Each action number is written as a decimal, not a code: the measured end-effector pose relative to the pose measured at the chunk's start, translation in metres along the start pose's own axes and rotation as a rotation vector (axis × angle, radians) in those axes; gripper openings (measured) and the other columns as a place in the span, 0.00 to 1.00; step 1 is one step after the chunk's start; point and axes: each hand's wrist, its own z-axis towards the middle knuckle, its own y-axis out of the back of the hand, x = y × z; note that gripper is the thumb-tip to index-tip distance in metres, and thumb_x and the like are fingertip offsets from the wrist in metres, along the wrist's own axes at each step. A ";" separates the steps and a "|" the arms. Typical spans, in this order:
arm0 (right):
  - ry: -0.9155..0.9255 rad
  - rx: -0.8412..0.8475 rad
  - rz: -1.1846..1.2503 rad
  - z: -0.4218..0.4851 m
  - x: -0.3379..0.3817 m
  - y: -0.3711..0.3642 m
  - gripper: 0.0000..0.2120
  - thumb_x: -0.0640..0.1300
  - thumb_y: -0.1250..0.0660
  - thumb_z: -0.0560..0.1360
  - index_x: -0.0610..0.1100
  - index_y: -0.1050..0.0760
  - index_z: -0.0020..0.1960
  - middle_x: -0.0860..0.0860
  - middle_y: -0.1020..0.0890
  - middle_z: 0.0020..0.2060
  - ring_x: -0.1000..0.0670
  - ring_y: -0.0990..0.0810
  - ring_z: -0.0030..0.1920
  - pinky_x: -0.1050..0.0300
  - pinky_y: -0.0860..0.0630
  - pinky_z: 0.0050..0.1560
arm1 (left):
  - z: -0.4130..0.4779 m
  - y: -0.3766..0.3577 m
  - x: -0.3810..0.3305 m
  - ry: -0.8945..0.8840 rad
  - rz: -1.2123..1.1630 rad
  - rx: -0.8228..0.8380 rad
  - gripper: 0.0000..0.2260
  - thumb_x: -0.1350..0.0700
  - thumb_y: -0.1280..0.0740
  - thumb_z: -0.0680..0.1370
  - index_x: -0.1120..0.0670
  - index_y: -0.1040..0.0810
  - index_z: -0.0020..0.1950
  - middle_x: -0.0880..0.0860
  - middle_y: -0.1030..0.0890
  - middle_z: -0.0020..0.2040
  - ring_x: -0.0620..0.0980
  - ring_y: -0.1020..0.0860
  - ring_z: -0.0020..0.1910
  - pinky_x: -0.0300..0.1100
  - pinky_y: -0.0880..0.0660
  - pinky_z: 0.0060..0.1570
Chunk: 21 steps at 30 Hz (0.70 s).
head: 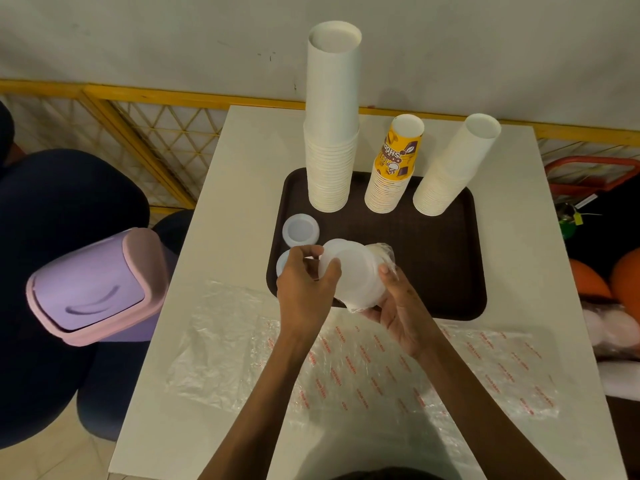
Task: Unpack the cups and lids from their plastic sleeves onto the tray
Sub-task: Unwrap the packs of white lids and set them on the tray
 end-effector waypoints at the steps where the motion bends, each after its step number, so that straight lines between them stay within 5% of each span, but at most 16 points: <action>1: -0.002 -0.013 0.001 0.001 0.000 0.000 0.24 0.51 0.36 0.72 0.54 0.34 0.67 0.42 0.28 0.65 0.42 0.25 0.64 0.47 0.19 0.51 | 0.001 -0.001 0.001 -0.002 0.003 0.004 0.14 0.56 0.30 0.75 0.56 0.26 0.59 0.48 0.23 0.50 0.47 0.23 0.47 0.38 0.23 0.45; 7: -0.017 -0.102 -0.017 0.006 -0.001 0.002 0.28 0.49 0.34 0.69 0.53 0.35 0.69 0.44 0.27 0.64 0.42 0.25 0.62 0.48 0.19 0.50 | 0.006 -0.004 0.004 -0.024 0.009 -0.005 0.11 0.56 0.31 0.76 0.58 0.22 0.56 0.48 0.22 0.48 0.46 0.24 0.45 0.33 0.25 0.45; 11: -0.024 -0.104 -0.001 0.010 0.001 0.004 0.27 0.48 0.34 0.72 0.52 0.35 0.70 0.45 0.27 0.63 0.42 0.25 0.62 0.44 0.21 0.54 | 0.023 0.002 0.003 0.064 -0.141 0.002 0.05 0.58 0.31 0.76 0.56 0.23 0.51 0.51 0.20 0.47 0.47 0.22 0.44 0.45 0.22 0.50; 16: -0.019 -0.120 0.003 0.019 0.008 0.000 0.30 0.47 0.32 0.68 0.50 0.34 0.70 0.46 0.26 0.62 0.44 0.26 0.62 0.47 0.20 0.48 | 0.078 0.022 0.010 0.199 -0.252 -0.152 0.10 0.57 0.33 0.77 0.59 0.24 0.57 0.53 0.22 0.49 0.50 0.23 0.45 0.36 0.25 0.36; 21: -0.027 -0.128 0.022 0.032 0.013 -0.003 0.25 0.43 0.33 0.73 0.49 0.33 0.69 0.47 0.25 0.61 0.45 0.24 0.60 0.53 0.19 0.41 | 0.131 0.021 0.033 0.278 -0.193 -0.228 0.17 0.56 0.31 0.77 0.61 0.26 0.62 0.57 0.22 0.56 0.52 0.24 0.50 0.47 0.21 0.51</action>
